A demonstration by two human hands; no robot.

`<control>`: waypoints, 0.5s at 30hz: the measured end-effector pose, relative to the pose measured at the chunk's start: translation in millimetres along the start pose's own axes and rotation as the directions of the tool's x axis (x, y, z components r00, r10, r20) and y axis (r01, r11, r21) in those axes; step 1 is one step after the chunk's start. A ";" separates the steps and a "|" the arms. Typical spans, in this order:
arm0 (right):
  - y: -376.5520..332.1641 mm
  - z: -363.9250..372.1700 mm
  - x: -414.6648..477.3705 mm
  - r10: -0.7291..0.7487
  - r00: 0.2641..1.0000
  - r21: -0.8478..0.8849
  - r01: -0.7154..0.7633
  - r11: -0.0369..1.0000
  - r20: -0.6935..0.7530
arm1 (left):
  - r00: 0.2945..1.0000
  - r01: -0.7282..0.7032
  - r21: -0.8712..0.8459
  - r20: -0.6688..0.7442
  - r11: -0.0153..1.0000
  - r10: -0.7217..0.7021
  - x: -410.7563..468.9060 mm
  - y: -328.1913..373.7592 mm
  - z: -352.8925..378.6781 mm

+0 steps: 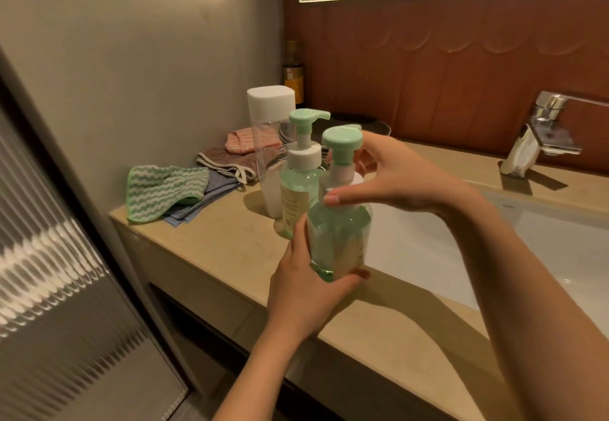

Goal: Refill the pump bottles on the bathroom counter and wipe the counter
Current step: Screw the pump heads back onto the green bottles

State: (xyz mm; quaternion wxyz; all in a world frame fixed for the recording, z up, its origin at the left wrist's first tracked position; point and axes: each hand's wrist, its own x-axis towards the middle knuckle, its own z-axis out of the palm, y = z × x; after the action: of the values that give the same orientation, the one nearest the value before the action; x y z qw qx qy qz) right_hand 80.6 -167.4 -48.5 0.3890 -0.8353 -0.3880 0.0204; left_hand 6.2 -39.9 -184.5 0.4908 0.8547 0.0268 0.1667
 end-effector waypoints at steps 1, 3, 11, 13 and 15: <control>-0.7 0.9 0.4 0.001 1.000 0.010 -0.001 1.000 0.012 | 1.000 0.008 -0.008 -0.001 1.000 -0.008 0.0 0.1 0.0; 1.4 -2.1 -1.1 0.002 0.997 0.068 -0.007 0.998 0.075 | 1.000 0.017 -0.011 -0.004 1.000 -0.017 0.2 0.1 0.0; 13.6 -11.7 -7.0 -0.017 0.993 0.165 -0.002 0.986 0.115 | 1.000 -0.019 0.031 0.005 0.999 0.019 -0.3 -1.1 0.0; 8.2 -1.0 -1.9 -0.020 0.997 0.076 0.015 0.997 0.071 | 1.000 -0.007 0.008 -0.002 1.000 0.007 -0.4 -0.7 -0.6; 4.3 5.9 1.5 -0.032 0.997 0.064 0.027 0.998 0.075 | 1.000 0.002 -0.012 -0.006 1.000 -0.002 -0.8 0.0 -1.1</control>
State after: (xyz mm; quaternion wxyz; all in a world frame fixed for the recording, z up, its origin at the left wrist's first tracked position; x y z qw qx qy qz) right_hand 82.4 -164.4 -55.1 0.4003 -0.8153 -0.4141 0.0588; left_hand 5.1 -39.1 -184.2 0.4961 0.8512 0.0282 0.1689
